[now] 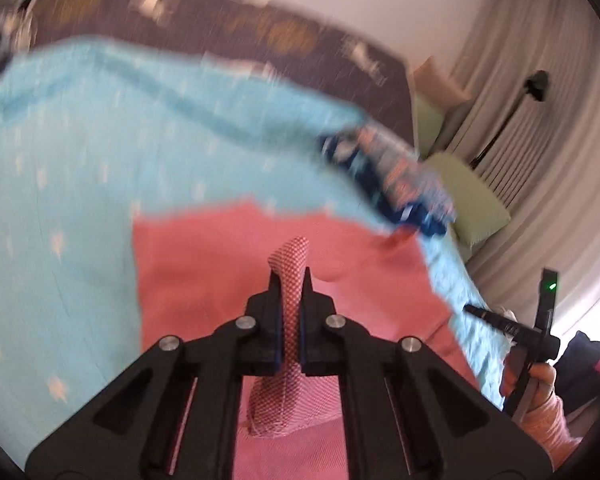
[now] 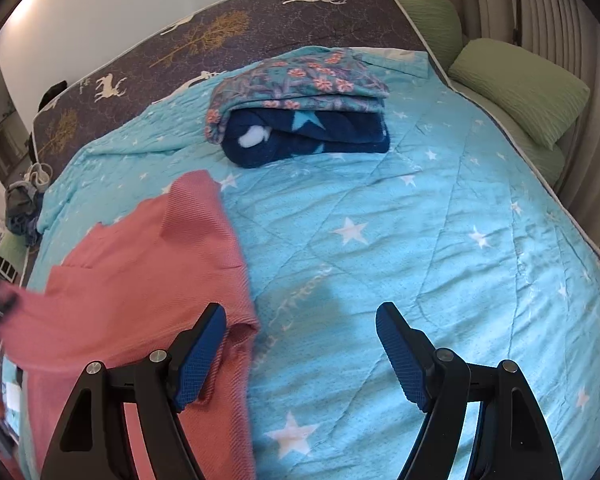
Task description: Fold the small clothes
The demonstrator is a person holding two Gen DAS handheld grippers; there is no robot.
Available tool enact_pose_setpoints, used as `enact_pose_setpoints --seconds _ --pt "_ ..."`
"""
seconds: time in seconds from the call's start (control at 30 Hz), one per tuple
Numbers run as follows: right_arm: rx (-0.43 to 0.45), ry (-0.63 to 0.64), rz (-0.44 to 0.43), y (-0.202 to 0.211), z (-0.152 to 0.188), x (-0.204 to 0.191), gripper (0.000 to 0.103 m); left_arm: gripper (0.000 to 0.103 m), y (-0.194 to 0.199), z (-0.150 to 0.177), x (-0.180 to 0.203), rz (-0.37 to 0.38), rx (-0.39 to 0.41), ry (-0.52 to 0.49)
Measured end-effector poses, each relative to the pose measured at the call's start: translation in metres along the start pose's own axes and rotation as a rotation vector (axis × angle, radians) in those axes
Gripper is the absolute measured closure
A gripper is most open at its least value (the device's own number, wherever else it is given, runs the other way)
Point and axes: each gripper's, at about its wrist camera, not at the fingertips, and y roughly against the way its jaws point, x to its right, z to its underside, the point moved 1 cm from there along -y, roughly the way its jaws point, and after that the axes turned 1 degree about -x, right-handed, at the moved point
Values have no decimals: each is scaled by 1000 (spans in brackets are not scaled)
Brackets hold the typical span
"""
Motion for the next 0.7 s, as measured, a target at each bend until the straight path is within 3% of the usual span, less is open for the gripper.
enact_pose_setpoints --seconds 0.1,0.17,0.23,0.27,0.3,0.4,0.47,0.53,0.6,0.7 --pt "2 -25 -8 -1 -2 4 24 95 -6 -14 -7 -124 20 -84" --pt "1 -29 -13 -3 -1 4 24 95 -29 -6 -27 -155 -62 -66" --pt "-9 -26 -12 -7 1 4 24 75 -53 11 -54 -216 -180 12" --pt "-14 -25 -13 -8 1 3 24 70 -61 18 -65 -262 -231 48" --pt "-19 -25 -16 -10 3 4 24 67 -63 25 -71 -297 -245 69" --pt "-13 3 -20 -10 5 2 24 60 -51 19 -65 -333 -180 57" --pt "-11 45 -21 -11 8 -3 24 51 -40 -1 -46 -290 -101 17" --pt "-6 84 -43 -12 13 -9 24 37 -43 -22 -18 -170 -64 -41" --pt "-7 116 -62 -16 18 -15 24 25 -63 -42 17 -19 -102 -118" --pt "-26 129 -57 -25 23 -18 23 22 -123 -57 66 99 -213 -218"
